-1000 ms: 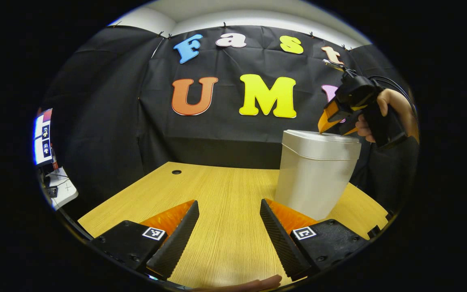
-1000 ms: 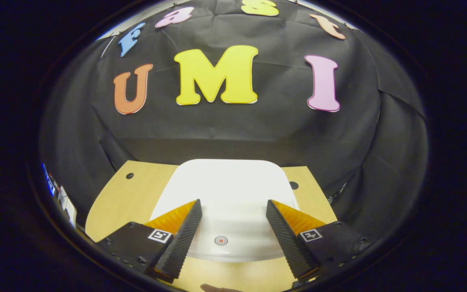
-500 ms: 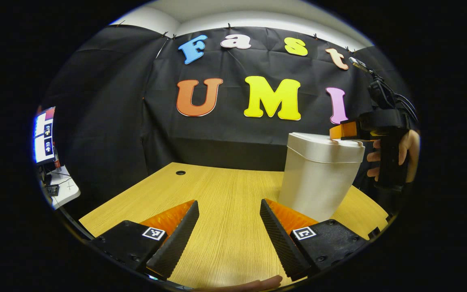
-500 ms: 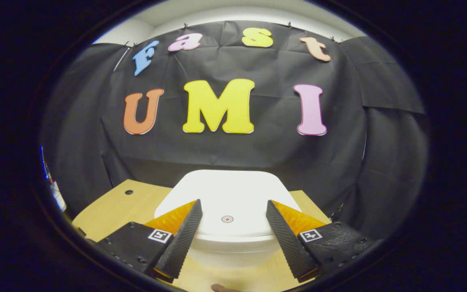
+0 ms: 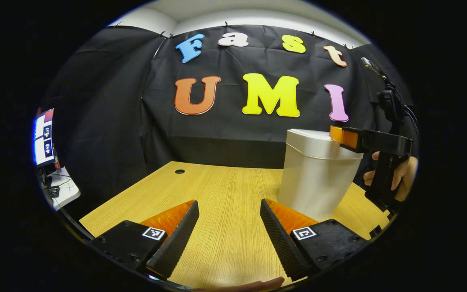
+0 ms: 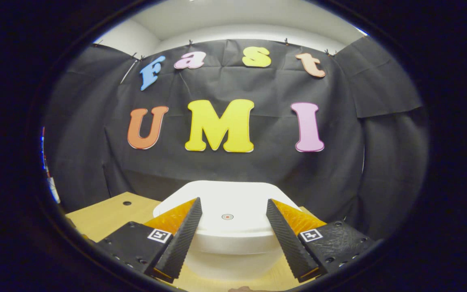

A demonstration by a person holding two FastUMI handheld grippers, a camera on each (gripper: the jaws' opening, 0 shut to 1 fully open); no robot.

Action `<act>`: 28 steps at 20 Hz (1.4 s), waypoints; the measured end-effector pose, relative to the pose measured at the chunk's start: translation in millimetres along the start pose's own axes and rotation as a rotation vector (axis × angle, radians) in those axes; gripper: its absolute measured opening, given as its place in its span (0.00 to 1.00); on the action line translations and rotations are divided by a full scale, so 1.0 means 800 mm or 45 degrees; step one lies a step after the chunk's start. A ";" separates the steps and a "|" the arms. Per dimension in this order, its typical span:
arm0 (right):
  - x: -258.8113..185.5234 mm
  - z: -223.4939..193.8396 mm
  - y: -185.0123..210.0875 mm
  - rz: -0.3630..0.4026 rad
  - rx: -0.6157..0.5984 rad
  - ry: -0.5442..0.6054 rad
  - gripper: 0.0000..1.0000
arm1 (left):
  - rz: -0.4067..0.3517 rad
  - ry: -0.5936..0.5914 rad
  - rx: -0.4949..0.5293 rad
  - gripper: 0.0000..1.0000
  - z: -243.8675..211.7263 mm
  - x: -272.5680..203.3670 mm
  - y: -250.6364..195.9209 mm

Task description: Press the lid of the desktop garbage bin to open it, pick up the crumpled paper on the desktop and throw it into the bin, then pick up the pop can on the desktop and drop it into the bin, and finally close the garbage bin lid.

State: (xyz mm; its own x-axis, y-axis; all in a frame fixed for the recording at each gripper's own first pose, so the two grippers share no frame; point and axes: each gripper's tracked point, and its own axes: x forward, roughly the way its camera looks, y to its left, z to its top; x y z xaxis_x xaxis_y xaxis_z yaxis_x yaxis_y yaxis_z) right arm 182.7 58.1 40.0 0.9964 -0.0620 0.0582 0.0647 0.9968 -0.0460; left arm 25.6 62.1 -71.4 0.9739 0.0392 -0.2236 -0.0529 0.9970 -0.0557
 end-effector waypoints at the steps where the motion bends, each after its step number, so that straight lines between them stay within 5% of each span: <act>1: -0.002 -0.003 0.001 -0.004 0.002 0.009 0.99 | 0.001 -0.002 0.000 0.98 0.001 -0.001 0.000; 9: -0.002 0.005 0.001 0.034 0.083 0.214 0.94 | -0.002 -0.028 -0.003 0.98 0.010 -0.007 0.002; 12: -0.004 0.011 0.002 0.038 -0.006 0.232 0.97 | 0.015 -0.032 -0.009 0.98 0.010 -0.006 0.009; 17: -0.051 0.020 -0.005 0.016 -0.138 0.116 0.94 | 0.033 -0.031 -0.019 0.98 0.010 -0.006 0.016; 25: -0.173 0.012 -0.031 0.020 -0.086 -0.021 0.95 | -0.008 -0.076 -0.002 0.98 0.022 -0.016 -0.004; 28: -0.218 0.010 -0.065 -0.064 -0.179 -0.123 0.95 | -0.039 -0.116 0.028 0.98 0.030 -0.028 -0.020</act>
State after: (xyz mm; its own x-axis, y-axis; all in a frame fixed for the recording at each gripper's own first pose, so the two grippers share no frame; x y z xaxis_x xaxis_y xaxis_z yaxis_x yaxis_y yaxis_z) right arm 5.4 17.1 40.6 0.9822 -0.0997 0.1592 0.1281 0.9755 -0.1790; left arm 10.2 47.2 -41.9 0.9910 0.0133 -0.1329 -0.0187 0.9990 -0.0394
